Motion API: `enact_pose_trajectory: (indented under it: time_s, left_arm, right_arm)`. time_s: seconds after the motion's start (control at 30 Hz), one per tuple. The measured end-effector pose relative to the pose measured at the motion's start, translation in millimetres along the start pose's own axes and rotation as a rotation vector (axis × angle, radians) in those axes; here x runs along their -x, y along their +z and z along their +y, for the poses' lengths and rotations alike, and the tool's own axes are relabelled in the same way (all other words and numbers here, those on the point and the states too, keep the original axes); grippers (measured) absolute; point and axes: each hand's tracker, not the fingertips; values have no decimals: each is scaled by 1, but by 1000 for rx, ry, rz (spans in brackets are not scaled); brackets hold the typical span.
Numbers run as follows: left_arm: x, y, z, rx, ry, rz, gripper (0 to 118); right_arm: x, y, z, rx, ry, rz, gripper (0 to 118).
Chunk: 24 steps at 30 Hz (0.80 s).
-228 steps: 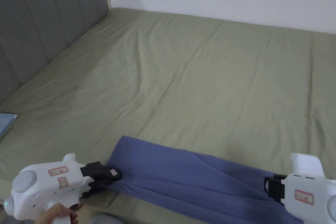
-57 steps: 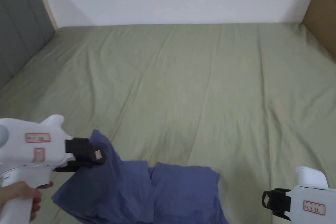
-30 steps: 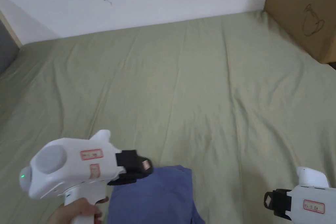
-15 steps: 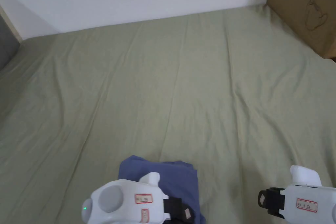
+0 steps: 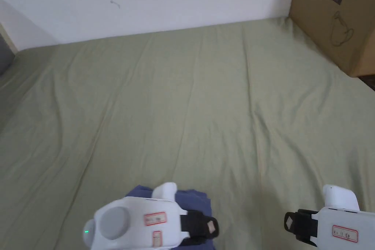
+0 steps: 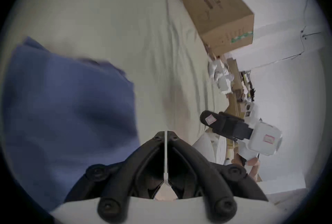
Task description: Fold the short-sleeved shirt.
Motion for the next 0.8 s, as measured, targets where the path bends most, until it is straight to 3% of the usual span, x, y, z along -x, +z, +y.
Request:
enact_pose_trajectory:
  time_s: [0.17,0.37,0.47,0.53,0.57,0.67,0.8]
  left_arm:
    - [34,93,-1,-158,0,62,2]
    - [82,146,-27,-249,68,68,2]
    - [99,153,-40,-274,137,35,3]
    - [107,153,-47,-269,132,43,3]
    - [108,151,-48,-265,141,42,3]
    - [115,145,-55,-241,172,40,3]
    - [132,136,-47,-222,188,8,3]
  right_arm:
    - [52,-9,8,-4,141,93,0]
    - [126,-54,4,82,313,203,0]
    - [149,-89,-10,186,380,168,0]
    - [151,-125,-23,304,424,80,0]
    - [148,-140,-29,336,425,53,0]
    - [137,-136,-15,315,308,129,0]
    - [135,-131,-11,304,352,124,0]
